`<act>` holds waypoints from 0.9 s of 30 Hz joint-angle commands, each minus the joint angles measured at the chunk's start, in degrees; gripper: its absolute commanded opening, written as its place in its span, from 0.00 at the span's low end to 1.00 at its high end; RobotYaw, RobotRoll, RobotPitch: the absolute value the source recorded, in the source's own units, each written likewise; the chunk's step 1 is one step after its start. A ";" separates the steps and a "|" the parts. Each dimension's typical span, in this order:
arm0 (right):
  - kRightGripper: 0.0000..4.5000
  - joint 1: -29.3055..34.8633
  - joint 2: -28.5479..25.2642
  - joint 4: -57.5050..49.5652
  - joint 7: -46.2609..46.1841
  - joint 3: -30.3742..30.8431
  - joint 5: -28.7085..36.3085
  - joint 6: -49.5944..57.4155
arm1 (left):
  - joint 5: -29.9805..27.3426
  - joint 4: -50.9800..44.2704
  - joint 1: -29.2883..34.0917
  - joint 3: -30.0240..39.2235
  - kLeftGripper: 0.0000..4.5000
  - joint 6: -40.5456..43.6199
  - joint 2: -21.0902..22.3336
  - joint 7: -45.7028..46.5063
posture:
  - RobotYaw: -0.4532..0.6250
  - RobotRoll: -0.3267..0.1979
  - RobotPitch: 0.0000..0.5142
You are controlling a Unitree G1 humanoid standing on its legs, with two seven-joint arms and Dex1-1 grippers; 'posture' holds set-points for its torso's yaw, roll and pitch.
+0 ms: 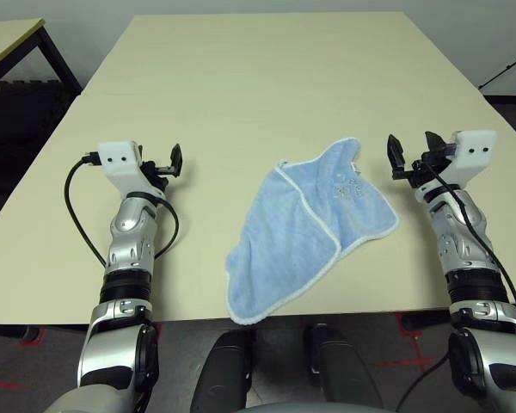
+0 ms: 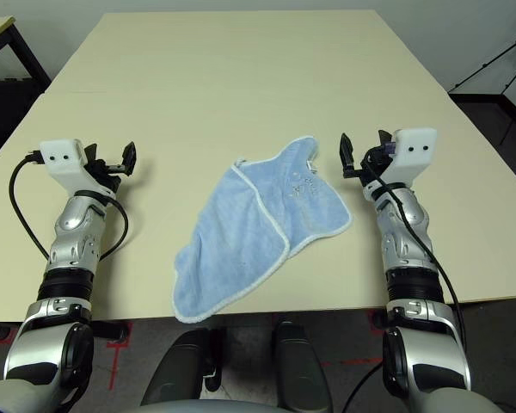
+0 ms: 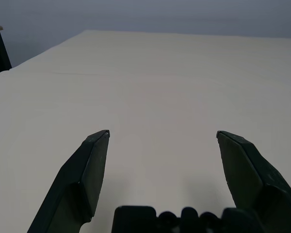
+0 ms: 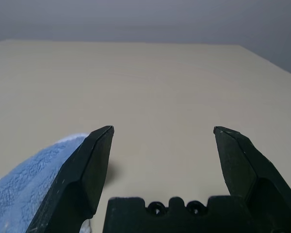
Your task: Fold the towel and set it aside.
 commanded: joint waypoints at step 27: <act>0.99 1.77 -1.47 -3.78 2.42 -0.55 1.16 4.44 | -1.54 11.25 -7.29 -1.55 1.00 -1.79 6.33 -16.22 | 0.46 0.62 0.22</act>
